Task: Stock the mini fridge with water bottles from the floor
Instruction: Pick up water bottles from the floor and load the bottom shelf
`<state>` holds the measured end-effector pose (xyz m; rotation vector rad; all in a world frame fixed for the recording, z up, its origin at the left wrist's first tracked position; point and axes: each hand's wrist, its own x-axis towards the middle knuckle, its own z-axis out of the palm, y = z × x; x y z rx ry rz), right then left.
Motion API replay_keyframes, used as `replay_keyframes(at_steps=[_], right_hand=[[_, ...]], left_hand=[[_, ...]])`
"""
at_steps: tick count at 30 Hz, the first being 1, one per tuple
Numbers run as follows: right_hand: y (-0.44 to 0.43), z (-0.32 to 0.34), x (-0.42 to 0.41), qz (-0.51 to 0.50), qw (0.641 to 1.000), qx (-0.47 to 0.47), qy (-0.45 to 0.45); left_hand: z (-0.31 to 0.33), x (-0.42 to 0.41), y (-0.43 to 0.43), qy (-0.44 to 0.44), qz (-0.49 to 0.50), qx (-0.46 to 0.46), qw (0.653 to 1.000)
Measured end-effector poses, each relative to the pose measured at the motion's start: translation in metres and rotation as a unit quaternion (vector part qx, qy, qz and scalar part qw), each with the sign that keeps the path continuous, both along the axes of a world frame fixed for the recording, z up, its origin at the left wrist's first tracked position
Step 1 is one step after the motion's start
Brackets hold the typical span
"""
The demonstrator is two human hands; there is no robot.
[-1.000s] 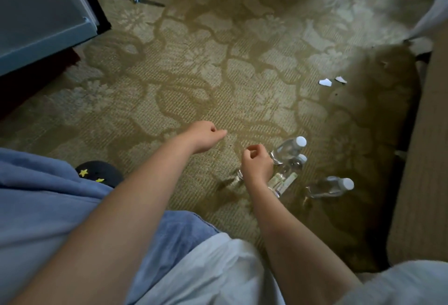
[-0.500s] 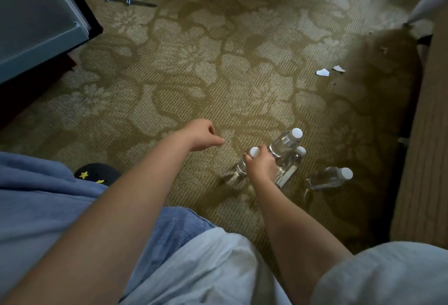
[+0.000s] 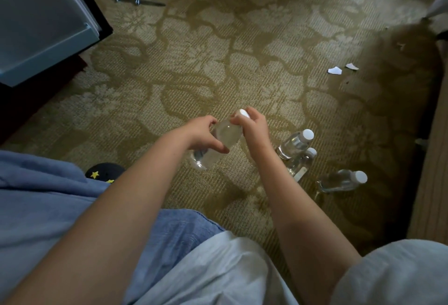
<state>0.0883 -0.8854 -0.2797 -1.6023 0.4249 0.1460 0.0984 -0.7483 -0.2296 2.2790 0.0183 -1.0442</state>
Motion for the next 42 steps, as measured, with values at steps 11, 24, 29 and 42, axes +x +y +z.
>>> replay_keyframes(at_steps=[11,24,29,42], right_hand=[[-0.025,-0.028,-0.007,-0.081,0.979,0.179,0.058],[-0.110,-0.110,-0.027,-0.343,0.902,-0.091,0.244],[-0.116,-0.125,-0.009,-0.297,0.921,-0.107,0.229],[-0.088,-0.113,-0.010,-0.244,0.946,-0.138,0.162]], left_hand=[[0.002,-0.002,-0.009,-0.053,-0.003,0.038,0.998],[-0.006,0.007,-0.038,-0.074,-0.036,0.050,0.995],[-0.009,0.011,-0.040,-0.069,-0.007,0.047,0.997],[-0.013,0.013,-0.032,-0.068,0.021,0.037,0.997]])
